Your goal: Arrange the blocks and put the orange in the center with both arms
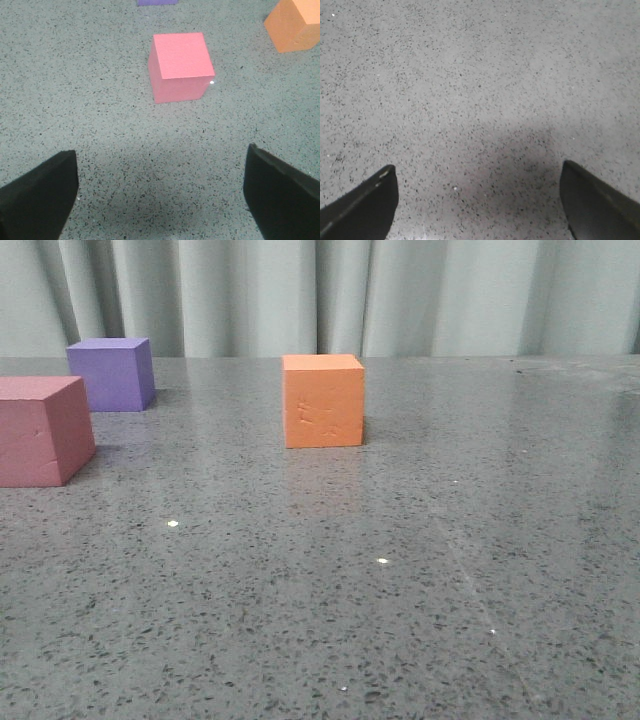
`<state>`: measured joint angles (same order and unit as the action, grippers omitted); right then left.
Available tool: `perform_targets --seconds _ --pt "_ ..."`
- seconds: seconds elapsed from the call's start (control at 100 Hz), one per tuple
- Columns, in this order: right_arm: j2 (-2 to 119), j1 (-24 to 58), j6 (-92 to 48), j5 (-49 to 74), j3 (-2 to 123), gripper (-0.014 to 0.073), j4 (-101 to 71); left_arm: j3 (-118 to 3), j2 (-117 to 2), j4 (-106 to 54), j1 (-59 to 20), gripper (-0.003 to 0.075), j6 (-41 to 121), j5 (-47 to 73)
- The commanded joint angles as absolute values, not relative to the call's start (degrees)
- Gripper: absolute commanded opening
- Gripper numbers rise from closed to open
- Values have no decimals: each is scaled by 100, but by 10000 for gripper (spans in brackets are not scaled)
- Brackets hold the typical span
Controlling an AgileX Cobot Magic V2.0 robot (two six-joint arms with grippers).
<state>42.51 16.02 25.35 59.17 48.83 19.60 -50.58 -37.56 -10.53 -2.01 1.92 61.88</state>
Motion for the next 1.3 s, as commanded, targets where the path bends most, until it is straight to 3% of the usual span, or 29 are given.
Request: perform_targets --seconds 0.0,0.38,0.69,0.98,1.29 --pt "3998 1564 2479 5628 4887 645 2100 -5255 -3801 -1144 -205 637 212 5912" --pt "3828 1564 2479 5742 4879 645 2003 -5905 -4113 -3064 -205 618 1053 5704" --pt "3828 1564 2479 5742 4879 645 1904 -7063 -5039 -3238 -386 618 1076 5572" --pt "3828 1564 2479 5742 4879 645 1904 -7851 -6163 -2610 -1893 618 452 4812" --pt "3828 1564 2479 5737 4879 645 1903 -8501 -7769 378 -3839 618 -2021 4096"
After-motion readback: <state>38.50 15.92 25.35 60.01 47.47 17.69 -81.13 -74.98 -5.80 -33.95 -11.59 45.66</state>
